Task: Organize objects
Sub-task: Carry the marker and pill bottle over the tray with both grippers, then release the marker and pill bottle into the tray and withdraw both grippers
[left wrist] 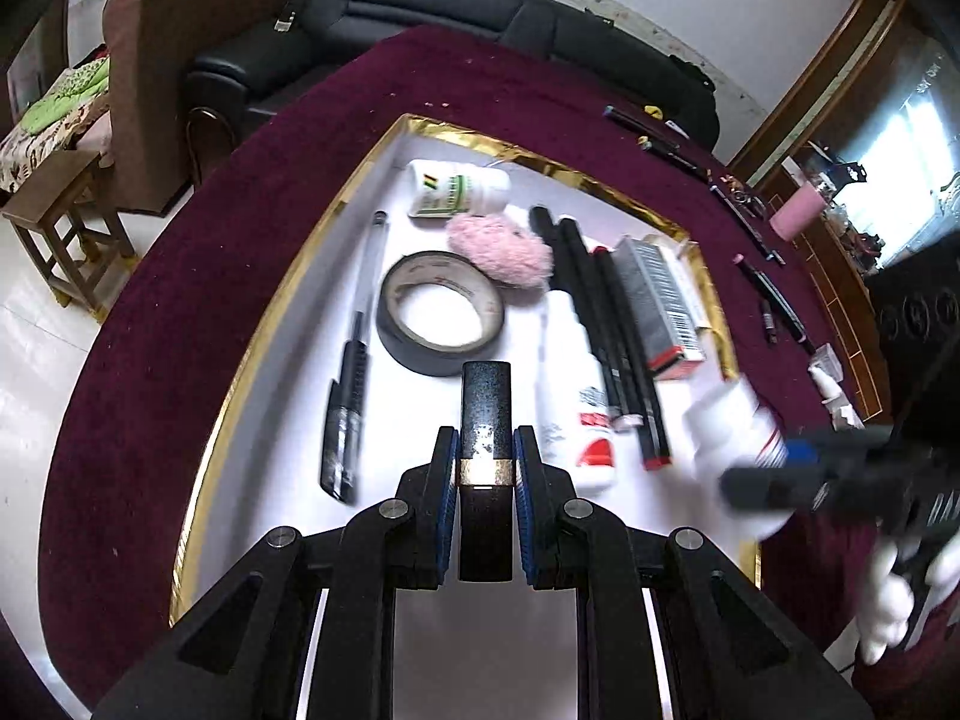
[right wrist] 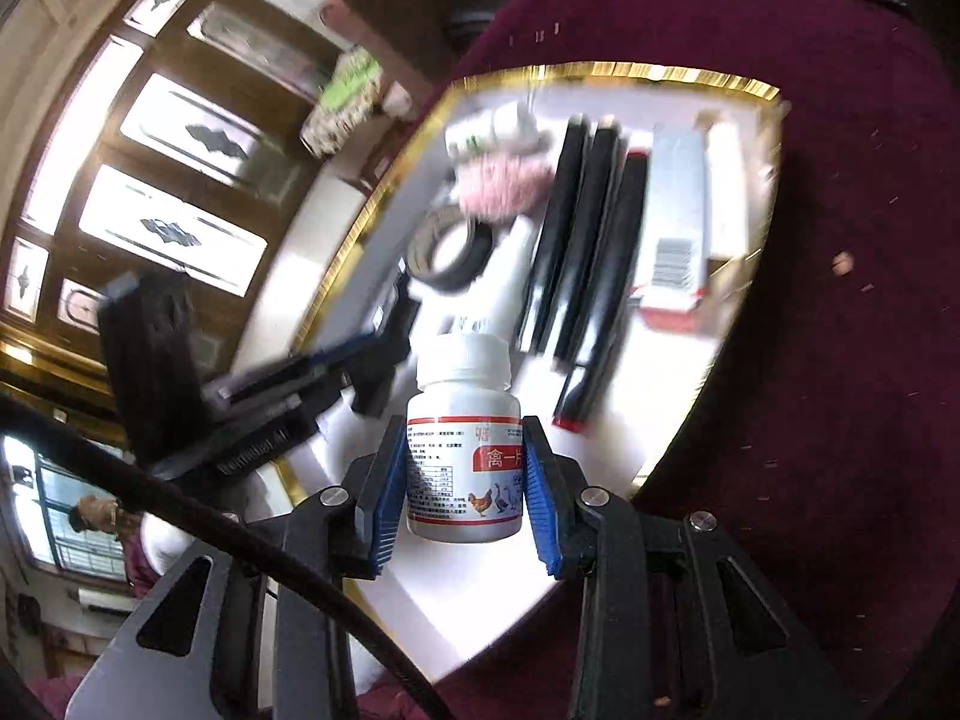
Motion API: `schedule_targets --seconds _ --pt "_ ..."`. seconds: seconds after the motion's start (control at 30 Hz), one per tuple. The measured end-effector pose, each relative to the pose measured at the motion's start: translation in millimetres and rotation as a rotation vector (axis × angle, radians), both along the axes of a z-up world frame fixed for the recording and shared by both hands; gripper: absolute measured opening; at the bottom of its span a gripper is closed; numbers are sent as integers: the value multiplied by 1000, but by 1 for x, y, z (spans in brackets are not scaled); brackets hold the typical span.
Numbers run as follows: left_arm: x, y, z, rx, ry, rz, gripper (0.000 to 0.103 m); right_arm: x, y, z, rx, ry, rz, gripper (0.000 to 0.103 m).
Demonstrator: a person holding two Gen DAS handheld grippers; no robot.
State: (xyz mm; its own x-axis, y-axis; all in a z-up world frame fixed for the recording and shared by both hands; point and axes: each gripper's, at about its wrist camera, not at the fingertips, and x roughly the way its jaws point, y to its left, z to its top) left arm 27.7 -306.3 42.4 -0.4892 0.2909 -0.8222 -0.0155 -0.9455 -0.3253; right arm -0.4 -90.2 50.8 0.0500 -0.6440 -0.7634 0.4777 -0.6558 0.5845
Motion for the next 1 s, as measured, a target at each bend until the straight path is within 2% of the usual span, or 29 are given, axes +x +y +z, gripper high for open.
schedule_targets --seconds 0.07,0.17,0.27,0.33,0.37,0.4,0.57,0.7,0.77,0.8,0.83,0.9,0.93,1.0 --pt "-7 1 -3 -3 -2 0 14 2 -9 -7 29 0 -4 35" --pt "-12 0 -8 0 1 -7 14 2 -16 -3 60 53 -11 35" --pt "-17 -3 -10 25 1 2 15 1 -19 -6 90 65 -27 37" --pt "-12 -12 -8 54 14 4 20 1 -20 -7 87 64 -30 38" --pt "-11 -13 -8 62 19 6 29 4 -17 -5 83 63 -35 38" --pt "-9 -16 -6 77 31 7 32 4 -14 -3 69 60 -40 38" --pt "-1 -23 9 115 81 35 34 6 16 22 -29 102 -94 37" --pt "10 -17 29 191 132 48 34 10 63 60 -94 221 -187 37" --pt "13 -7 42 246 163 30 37 20 101 94 -101 381 -259 37" --pt "15 3 49 264 183 11 38 27 118 111 -88 467 -299 43" --pt "17 15 58 279 208 -17 42 33 144 129 -84 560 -351 67" --pt "20 40 73 303 247 -76 43 35 188 145 -151 619 -427 100" --pt "21 57 78 320 262 -120 43 30 207 148 -184 609 -456 103" --pt "22 88 82 338 268 -187 43 5 238 139 -137 500 -471 103"
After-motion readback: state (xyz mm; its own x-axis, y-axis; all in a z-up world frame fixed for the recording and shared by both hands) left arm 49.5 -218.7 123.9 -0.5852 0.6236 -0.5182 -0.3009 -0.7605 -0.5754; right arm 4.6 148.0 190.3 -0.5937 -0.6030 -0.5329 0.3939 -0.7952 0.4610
